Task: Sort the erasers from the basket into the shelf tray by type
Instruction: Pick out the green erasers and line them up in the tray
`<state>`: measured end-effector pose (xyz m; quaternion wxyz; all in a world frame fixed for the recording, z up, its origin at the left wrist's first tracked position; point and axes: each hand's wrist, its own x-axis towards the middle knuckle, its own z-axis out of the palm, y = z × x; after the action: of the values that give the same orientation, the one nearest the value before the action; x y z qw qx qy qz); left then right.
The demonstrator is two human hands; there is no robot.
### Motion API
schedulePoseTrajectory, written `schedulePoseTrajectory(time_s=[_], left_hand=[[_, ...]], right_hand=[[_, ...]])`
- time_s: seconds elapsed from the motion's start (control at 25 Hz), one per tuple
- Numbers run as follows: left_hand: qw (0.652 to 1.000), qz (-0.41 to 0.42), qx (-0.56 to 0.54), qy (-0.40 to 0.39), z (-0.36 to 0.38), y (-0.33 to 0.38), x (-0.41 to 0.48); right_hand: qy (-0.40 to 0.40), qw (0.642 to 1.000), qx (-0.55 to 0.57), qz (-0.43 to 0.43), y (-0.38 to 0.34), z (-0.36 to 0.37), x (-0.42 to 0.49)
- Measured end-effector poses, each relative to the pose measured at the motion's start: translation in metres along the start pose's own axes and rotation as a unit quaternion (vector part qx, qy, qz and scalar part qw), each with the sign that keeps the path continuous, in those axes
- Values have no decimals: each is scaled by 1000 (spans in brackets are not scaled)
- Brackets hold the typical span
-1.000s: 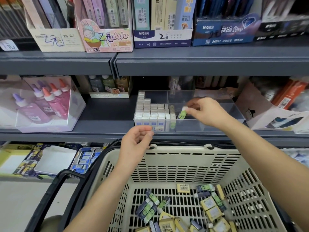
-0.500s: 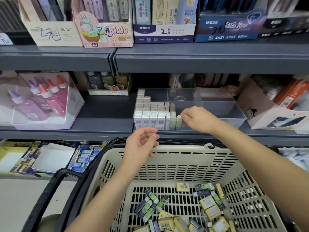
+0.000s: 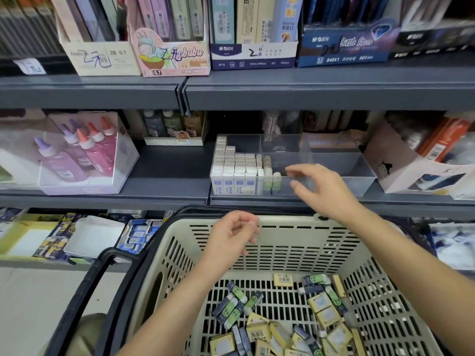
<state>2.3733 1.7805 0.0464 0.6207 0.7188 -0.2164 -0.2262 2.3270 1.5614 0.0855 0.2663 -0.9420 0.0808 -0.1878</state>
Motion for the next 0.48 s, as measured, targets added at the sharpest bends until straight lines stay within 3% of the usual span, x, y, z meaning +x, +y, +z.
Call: schedulePoseTrajectory(time_s=[0.08,0.12,0.24,0.36,0.48], left_hand=[[998,-54,16,-14,3,-15,-5],[996,-86,26,-17,3,-26,-8],[981,-172,85,2,0,-64,-11],[954,-225,197,-9,-7,-105,-16],[898,-266,338,-91,-8,-136,-27]], right_hand=[[73,991,108,25,-7,6,-32],[71,989,123,31,-9,13,-48],[14,998,-17,-59,-17,43,-84],[-102,992,-13,-68,-24,77,-110],[-300,953,-31,7,-17,117,-137]])
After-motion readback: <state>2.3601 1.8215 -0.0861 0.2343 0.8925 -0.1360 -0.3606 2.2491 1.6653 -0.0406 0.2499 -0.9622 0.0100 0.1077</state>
